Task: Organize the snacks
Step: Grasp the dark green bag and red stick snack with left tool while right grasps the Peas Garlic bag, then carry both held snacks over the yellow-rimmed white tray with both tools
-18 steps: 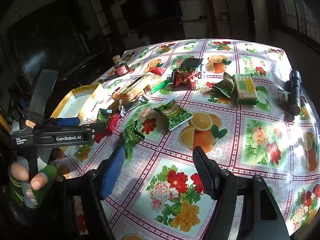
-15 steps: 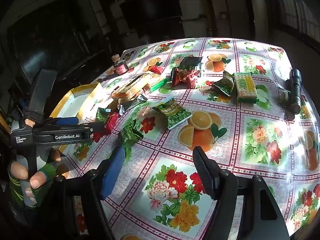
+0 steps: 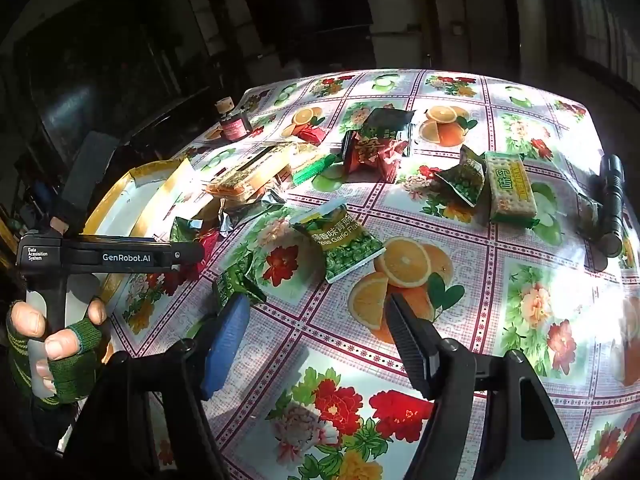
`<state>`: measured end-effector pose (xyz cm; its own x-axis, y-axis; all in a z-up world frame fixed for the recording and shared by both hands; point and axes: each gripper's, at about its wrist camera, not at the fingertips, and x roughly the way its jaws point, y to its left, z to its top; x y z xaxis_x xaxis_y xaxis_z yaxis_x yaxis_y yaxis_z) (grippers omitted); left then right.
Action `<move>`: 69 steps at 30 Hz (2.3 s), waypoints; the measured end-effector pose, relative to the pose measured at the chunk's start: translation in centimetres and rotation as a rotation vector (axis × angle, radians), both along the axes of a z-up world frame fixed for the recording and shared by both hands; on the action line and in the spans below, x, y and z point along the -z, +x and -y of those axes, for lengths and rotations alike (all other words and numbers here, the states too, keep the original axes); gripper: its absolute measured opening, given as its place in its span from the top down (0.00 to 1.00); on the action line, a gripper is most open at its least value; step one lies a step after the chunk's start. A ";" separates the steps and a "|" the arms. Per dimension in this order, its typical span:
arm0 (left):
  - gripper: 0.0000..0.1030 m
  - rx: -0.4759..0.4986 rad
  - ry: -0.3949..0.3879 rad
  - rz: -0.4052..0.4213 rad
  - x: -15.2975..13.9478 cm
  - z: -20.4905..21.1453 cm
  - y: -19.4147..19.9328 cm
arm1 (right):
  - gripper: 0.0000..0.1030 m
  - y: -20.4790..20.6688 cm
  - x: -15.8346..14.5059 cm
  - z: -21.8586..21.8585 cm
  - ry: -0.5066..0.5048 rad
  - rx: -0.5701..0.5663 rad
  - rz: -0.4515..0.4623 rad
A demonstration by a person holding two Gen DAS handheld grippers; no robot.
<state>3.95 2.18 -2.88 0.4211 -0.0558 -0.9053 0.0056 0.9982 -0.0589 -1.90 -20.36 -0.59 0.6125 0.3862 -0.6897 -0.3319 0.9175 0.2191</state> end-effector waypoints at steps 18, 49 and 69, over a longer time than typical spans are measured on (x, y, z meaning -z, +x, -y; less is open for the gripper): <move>0.39 0.004 0.053 0.022 1.3 -0.7 1.9 | 0.60 8.0 3.6 -4.9 -0.253 -0.102 -0.039; 0.73 0.067 0.130 0.168 -3.8 -0.2 -8.3 | 0.65 -6.9 -0.5 -0.9 0.228 0.043 -0.015; 0.73 0.009 0.114 0.203 -4.9 -3.2 -10.1 | 0.65 -7.1 -0.5 -5.7 0.212 -0.049 -0.029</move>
<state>-6.12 5.35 2.02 0.5952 0.0376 -0.8027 0.0144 0.9982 0.0574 -9.03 -14.67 -0.07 0.5707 0.5533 -0.6068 -0.3660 0.8329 0.4152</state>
